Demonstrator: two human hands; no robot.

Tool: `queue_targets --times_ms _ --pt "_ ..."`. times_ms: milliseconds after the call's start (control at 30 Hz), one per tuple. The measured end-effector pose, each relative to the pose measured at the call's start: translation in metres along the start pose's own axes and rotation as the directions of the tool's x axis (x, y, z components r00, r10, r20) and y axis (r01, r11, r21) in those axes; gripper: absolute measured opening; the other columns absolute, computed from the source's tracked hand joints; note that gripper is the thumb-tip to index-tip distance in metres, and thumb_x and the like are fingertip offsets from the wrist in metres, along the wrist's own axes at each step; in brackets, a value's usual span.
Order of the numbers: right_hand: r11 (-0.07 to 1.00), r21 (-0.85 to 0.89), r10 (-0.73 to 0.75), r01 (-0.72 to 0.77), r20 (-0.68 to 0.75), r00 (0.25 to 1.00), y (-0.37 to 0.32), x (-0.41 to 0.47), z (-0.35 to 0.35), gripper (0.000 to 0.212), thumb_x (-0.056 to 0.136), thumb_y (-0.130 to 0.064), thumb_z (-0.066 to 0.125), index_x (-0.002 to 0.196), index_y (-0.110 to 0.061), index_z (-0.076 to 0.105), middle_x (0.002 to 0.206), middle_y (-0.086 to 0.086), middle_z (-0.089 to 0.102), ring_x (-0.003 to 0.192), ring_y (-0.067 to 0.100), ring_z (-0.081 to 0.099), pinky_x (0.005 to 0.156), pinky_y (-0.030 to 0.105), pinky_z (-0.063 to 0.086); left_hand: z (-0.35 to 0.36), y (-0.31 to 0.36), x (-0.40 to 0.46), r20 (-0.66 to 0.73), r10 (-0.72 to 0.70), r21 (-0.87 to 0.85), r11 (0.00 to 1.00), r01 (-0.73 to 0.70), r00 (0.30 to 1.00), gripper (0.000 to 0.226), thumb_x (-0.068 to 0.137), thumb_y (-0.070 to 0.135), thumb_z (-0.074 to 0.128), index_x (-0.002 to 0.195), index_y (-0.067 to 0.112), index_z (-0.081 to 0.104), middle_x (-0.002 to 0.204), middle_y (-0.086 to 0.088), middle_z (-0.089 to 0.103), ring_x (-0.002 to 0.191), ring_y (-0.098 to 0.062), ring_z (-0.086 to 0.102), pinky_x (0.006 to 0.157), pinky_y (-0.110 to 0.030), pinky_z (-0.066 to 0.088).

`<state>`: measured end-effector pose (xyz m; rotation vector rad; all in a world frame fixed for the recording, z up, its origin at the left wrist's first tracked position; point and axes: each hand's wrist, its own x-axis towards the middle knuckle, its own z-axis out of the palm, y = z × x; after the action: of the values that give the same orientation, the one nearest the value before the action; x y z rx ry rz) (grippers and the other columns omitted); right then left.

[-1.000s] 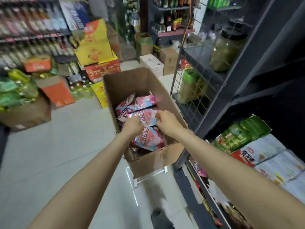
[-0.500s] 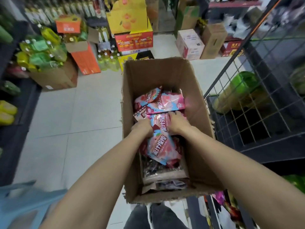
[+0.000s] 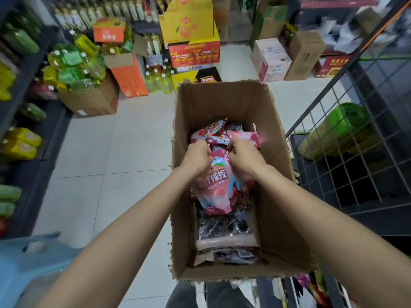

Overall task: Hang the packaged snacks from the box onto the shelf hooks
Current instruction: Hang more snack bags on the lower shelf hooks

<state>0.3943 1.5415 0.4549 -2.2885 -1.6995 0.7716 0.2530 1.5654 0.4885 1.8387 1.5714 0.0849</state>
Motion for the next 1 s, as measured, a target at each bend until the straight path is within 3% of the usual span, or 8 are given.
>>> queue_targets --times_ms 133,233,300,433,567,733,833,1000 --pt "0.949 0.081 -0.310 0.304 0.068 0.948 -0.014 -0.012 -0.016 0.070 0.082 0.012 0.045 0.142 -0.024 0.042 0.143 0.012 0.035 0.132 0.023 0.035 0.107 0.026 0.027 -0.010 0.004 -0.017 0.028 0.157 0.033 0.987 -0.158 0.987 0.026 0.088 0.006 0.058 0.114 0.001 0.062 0.111 -0.016 0.065 0.108 -0.028 0.058 0.087 -0.029 0.043" --pt "0.934 -0.097 -0.338 0.343 0.069 0.939 -0.016 -0.029 -0.030 0.047 0.085 0.007 0.050 0.126 -0.012 0.061 0.143 0.010 0.039 0.133 0.026 0.035 0.105 0.024 0.025 -0.020 0.003 -0.032 0.036 0.295 0.107 0.949 -0.297 0.955 0.033 0.087 0.003 0.055 0.119 0.009 0.062 0.119 -0.013 0.064 0.114 -0.027 0.057 0.092 -0.028 0.043" --pt "0.925 -0.208 -0.332 0.319 -0.029 0.943 -0.020 -0.048 -0.041 0.025 0.086 -0.009 0.060 0.110 -0.008 0.068 0.129 0.008 0.053 0.123 0.028 0.045 0.100 0.032 0.036 -0.027 -0.001 -0.042 0.000 0.377 0.169 0.913 -0.371 0.926 0.031 0.084 0.003 0.054 0.112 0.012 0.066 0.112 -0.015 0.067 0.111 -0.032 0.058 0.091 -0.036 0.047" --pt "0.946 -0.269 -0.253 0.179 -0.272 0.928 -0.037 -0.106 -0.060 0.022 0.088 -0.025 0.062 0.108 -0.020 0.069 0.107 0.004 0.068 0.106 0.027 0.058 0.084 0.035 0.039 -0.047 -0.002 -0.071 -0.125 0.518 0.199 0.849 -0.490 0.846 0.024 0.082 0.006 0.055 0.101 0.014 0.066 0.100 -0.016 0.068 0.099 -0.036 0.062 0.079 -0.042 0.051" --pt "0.995 -0.033 -0.097 0.094 -0.523 0.846 -0.057 -0.175 -0.074 0.011 0.086 -0.022 0.066 0.095 -0.017 0.071 0.094 0.006 0.069 0.092 0.026 0.060 0.069 0.035 0.043 -0.073 0.011 -0.109 -0.218 0.698 0.210 0.716 -0.666 0.682 0.027 0.081 -0.002 0.055 0.098 0.013 0.069 0.097 -0.011 0.070 0.096 -0.031 0.064 0.078 -0.041 0.050" --pt "0.986 0.162 0.097 0.044 -0.766 0.636 -0.064 -0.273 -0.094 0.005 0.080 -0.017 0.070 0.082 -0.013 0.073 0.070 -0.003 0.060 0.073 0.015 0.057 0.062 0.029 0.036 -0.087 0.042 -0.178 -0.204 0.902 0.228 0.422 -0.878 0.380 0.026 0.082 -0.008 0.058 0.098 0.007 0.072 0.096 -0.010 0.072 0.093 -0.028 0.066 0.083 -0.035 0.050" --pt "0.954 0.289 0.191 0.083 -0.794 0.578 -0.060 -0.339 -0.103 0.004 0.078 -0.008 0.068 0.081 -0.010 0.072 0.066 -0.005 0.061 0.065 0.005 0.055 0.064 0.026 0.040 -0.082 0.063 -0.228 -0.188 0.941 0.124 0.306 -0.944 0.280 0.020 0.088 -0.001 0.055 0.099 0.002 0.071 0.097 -0.012 0.071 0.092 -0.025 0.064 0.080 -0.020 0.038" --pt "0.917 0.398 0.321 0.036 -0.787 0.527 -0.026 -0.457 -0.102 0.007 0.083 -0.008 0.067 0.086 -0.009 0.073 0.070 -0.009 0.066 0.066 -0.001 0.060 0.069 0.023 0.049 -0.040 0.100 -0.312 -0.084 0.988 0.006 0.129 -0.992 0.129 0.019 0.088 0.002 0.057 0.100 0.007 0.072 0.097 -0.007 0.072 0.091 -0.021 0.065 0.082 -0.020 0.041"
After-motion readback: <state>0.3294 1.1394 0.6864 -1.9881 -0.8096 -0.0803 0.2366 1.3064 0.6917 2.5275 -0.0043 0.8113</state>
